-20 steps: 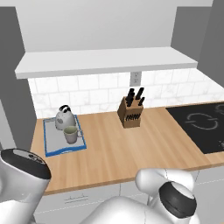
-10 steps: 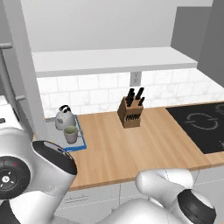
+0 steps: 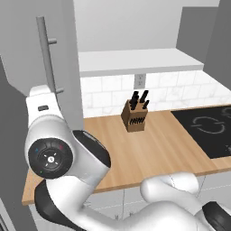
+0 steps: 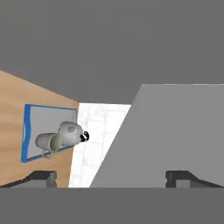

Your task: Pick the kettle from the counter and place it on the tray. Then pick the mug from the cabinet and place it on the tray. Then close the cabinet doors.

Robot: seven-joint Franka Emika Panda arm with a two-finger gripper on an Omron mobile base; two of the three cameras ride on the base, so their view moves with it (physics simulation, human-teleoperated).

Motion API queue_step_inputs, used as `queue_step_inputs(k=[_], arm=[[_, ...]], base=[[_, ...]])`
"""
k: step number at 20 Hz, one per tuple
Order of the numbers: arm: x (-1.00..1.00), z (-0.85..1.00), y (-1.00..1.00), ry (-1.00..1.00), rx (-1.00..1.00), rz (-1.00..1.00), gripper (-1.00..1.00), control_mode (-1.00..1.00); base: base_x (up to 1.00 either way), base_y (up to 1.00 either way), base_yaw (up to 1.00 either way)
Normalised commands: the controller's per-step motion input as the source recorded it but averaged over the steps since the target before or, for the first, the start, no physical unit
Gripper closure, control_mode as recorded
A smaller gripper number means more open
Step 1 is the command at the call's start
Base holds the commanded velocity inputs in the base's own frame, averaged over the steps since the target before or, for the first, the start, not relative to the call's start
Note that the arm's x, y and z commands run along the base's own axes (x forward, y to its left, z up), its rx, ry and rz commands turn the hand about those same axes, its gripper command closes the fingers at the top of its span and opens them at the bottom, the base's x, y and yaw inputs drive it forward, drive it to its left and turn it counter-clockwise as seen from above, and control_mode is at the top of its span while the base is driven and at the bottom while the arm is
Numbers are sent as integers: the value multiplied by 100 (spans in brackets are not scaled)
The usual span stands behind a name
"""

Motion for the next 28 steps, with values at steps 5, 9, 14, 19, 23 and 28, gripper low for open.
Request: queue_step_inputs(k=[5,9,14,19,23,28], arm=[[42,7,-74,2,2,-14,-100,-100],[51,4,-71,2,0,-14,-100,-100],[78,0,-54,4,0,-9,-100,-100],[96,-1,-32,16,0,-5,-100,-100],[100,-3,-29,21,0,0,-100,-100],[100,-10,-26,21,0,0,-100,-100]], base=[[0,0,0],[0,0,0],[0,0,0],[0,0,0],[0,0,0],[0,0,0]])
